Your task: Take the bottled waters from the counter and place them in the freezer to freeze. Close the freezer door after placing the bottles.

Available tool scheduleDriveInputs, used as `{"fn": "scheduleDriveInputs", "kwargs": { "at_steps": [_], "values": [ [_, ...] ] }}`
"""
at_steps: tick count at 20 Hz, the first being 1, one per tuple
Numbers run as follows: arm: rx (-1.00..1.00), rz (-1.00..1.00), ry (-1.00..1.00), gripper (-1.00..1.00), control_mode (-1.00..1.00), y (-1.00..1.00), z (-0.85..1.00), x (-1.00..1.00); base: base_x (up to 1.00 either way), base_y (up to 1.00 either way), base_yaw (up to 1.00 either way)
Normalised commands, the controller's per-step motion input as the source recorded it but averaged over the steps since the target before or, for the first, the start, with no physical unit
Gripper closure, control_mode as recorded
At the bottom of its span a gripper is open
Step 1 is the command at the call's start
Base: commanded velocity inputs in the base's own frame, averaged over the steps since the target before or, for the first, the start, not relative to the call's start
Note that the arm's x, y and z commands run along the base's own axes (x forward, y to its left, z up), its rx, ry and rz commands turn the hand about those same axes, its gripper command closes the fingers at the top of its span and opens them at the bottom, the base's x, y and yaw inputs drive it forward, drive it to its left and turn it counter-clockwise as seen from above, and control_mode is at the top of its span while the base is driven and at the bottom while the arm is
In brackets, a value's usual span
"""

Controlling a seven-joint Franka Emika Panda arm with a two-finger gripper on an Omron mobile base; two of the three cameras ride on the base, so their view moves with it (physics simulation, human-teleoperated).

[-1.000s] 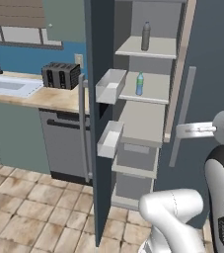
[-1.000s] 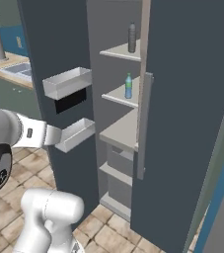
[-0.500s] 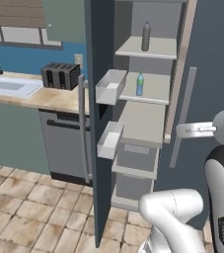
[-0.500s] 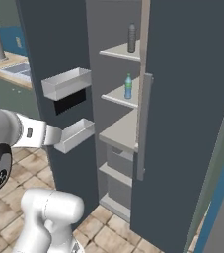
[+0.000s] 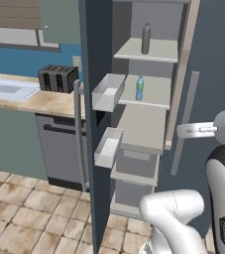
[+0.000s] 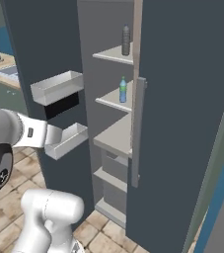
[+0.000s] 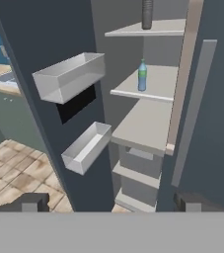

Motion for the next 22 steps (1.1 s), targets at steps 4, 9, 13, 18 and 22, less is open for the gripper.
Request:
{"fn": "scheduleDriveInputs", "kwargs": {
  "at_steps": [4, 9, 13, 18, 22],
  "values": [
    [0.0, 0.0, 0.0, -1.0, 1.0, 0.0, 0.0, 0.0, -0.14, 0.08, 0.0],
    [0.01, 0.0, -0.03, -1.0, -1.0, 0.25, -0.02, -0.05, -0.14, 0.19, 0.0],
    [0.02, 0.0, -0.08, -1.0, -1.0, 0.92, -0.18, -0.14, 0.0, 0.0, 0.0],
    [0.04, 0.0, -0.05, -1.0, -1.0, 0.97, -0.33, 0.01, 0.0, 0.0, 0.0],
    [0.13, -0.07, -0.05, -1.0, -1.0, 1.0, -0.36, 0.1, 0.0, 0.0, 0.0]
  ]
}}
